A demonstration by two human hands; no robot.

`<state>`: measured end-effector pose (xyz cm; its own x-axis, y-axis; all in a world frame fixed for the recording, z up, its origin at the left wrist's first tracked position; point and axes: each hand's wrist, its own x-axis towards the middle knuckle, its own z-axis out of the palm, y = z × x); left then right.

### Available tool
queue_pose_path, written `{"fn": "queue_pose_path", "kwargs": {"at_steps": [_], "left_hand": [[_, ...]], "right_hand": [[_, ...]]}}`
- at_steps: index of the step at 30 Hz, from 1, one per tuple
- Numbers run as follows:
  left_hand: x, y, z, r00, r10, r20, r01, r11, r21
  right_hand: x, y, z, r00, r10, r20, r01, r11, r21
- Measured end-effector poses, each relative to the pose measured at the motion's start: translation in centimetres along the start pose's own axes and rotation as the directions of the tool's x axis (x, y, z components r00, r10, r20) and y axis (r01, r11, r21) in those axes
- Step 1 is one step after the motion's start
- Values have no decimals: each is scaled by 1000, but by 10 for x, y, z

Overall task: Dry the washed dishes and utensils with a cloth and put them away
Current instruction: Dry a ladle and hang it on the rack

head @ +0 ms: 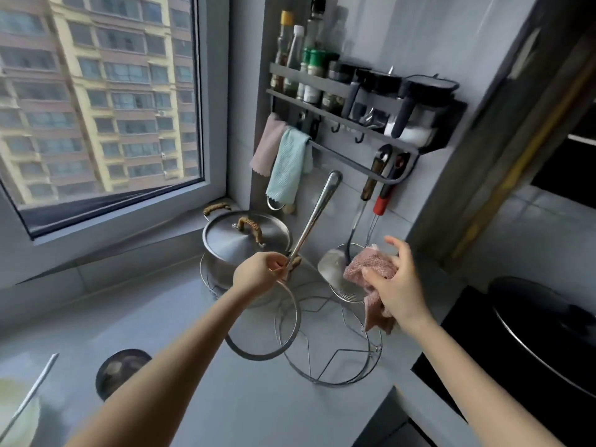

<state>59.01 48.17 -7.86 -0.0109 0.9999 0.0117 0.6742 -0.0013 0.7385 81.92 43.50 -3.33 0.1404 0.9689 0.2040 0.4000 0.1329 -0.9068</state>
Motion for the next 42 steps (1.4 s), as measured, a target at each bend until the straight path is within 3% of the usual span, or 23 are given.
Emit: {"fn": "queue_pose_path", "kwargs": {"at_steps": [7, 14, 20, 35, 42], "left_hand": [[80, 21, 46, 998, -47, 52, 50, 997, -64], [154, 20, 74, 999, 0, 37, 18, 876, -482], [185, 34, 68, 999, 45, 12, -28, 790, -613], [233, 23, 50, 977, 212, -4, -158, 711, -685], [237, 16, 54, 959, 277, 51, -185, 757, -627]], "right_hand": [[72, 27, -33, 993, -56, 103, 72, 985, -158], [116, 33, -34, 970, -104, 219, 167, 941, -294], [127, 25, -20, 970, -126, 207, 198, 905, -376], [125, 14, 6, 959, -233, 163, 283, 722, -631], [126, 15, 10, 960, -215, 182, 281, 692, -665]]}}
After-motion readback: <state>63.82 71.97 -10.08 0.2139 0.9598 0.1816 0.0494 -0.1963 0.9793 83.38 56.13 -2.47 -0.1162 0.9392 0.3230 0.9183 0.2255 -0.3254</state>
